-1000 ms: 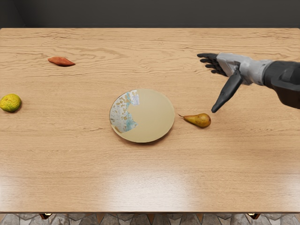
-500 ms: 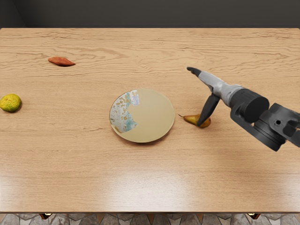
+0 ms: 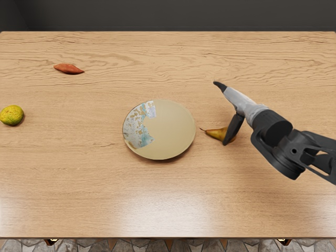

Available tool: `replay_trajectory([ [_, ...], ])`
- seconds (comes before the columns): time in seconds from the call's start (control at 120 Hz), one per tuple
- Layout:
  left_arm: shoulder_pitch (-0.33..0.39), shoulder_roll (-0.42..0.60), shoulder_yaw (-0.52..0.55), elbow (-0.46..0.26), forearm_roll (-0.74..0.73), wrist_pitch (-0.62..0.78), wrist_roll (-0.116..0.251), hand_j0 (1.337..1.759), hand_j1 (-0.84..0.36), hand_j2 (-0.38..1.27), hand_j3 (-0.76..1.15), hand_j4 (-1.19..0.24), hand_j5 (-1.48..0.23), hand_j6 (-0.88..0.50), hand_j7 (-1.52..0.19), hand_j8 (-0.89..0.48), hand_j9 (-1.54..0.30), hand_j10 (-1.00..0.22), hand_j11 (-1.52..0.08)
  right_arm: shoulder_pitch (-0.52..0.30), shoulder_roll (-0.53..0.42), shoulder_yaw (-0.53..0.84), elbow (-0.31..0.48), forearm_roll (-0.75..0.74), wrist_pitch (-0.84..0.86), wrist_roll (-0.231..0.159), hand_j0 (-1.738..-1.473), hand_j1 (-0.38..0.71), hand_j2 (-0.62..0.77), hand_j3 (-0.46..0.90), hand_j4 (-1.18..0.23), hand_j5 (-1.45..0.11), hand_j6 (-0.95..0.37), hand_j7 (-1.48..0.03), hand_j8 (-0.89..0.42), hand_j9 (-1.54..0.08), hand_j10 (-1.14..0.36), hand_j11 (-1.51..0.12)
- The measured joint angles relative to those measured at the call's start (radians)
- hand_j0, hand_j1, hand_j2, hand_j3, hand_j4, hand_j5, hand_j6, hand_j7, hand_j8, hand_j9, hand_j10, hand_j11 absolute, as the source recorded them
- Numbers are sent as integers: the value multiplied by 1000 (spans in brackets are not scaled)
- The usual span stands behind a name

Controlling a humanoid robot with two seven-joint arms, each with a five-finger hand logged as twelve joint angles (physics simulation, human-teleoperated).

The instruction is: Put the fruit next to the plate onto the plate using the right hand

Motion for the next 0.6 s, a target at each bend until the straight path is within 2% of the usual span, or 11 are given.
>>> replay_trajectory([
  [0.108, 0, 0, 0, 0, 0, 0, 0, 1658, 343, 1, 0, -5, -6, -5, -6, -5, -6, -5, -6, -3, 5, -6, -11, 0, -4, 0, -1658, -347, 2, 0, -4, -2, -5, -2, -4, -2, -3, -2],
  [0.358, 0, 0, 0, 0, 0, 0, 0, 1658, 343, 1, 0, -5, -6, -5, -6, -5, -6, -5, -6, -8, 11, -23, -18, -2, -47, 0, -1658, -257, -13, 0, -80, -102, -82, -101, -81, -102, -80, -102],
  [0.6, 0, 0, 0, 0, 0, 0, 0, 1658, 343, 1, 0, -5, -6, -5, -6, -5, -6, -5, -6, -11, 9, -43, -19, -3, -81, 0, -1658, -219, -20, 0, -112, -143, -114, -143, -113, -143, -112, -143],
])
